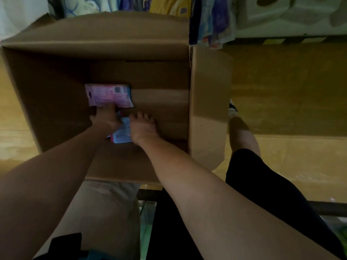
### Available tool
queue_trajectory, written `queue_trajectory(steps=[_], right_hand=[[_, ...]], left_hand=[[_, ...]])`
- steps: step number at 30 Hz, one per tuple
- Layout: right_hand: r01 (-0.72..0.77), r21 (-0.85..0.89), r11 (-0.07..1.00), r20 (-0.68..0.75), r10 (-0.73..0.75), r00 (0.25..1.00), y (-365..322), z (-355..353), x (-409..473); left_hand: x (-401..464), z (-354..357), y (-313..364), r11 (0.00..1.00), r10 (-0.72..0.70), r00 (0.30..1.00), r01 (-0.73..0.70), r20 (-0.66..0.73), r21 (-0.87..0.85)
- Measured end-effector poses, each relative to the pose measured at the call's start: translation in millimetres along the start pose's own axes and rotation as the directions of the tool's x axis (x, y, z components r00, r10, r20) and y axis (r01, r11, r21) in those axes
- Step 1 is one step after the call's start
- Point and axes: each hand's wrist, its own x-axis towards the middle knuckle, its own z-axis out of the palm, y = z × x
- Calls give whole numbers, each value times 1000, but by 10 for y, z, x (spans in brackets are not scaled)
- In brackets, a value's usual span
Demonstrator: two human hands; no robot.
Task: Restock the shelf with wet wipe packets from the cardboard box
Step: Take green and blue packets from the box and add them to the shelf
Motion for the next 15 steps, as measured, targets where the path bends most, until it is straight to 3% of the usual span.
queue_trajectory(steps=[5, 8, 12, 15], right_hand=[[-53, -21, 998, -44, 52, 998, 50, -12, 45], [-27, 5, 1000, -51, 28, 998, 71, -68, 46], [-17, 108, 994, 74, 9, 997, 126, -208, 2], [-56, 83, 995, 68, 50, 996, 223, -246, -44]], left_hand=[[105, -101, 103, 959, 88, 991, -112, 102, 260], [145, -144, 85, 953, 128, 977, -168, 169, 250], [1, -188, 140, 964, 208, 962, -232, 178, 131], [-77, -194, 186, 930, 224, 954, -270, 200, 248]])
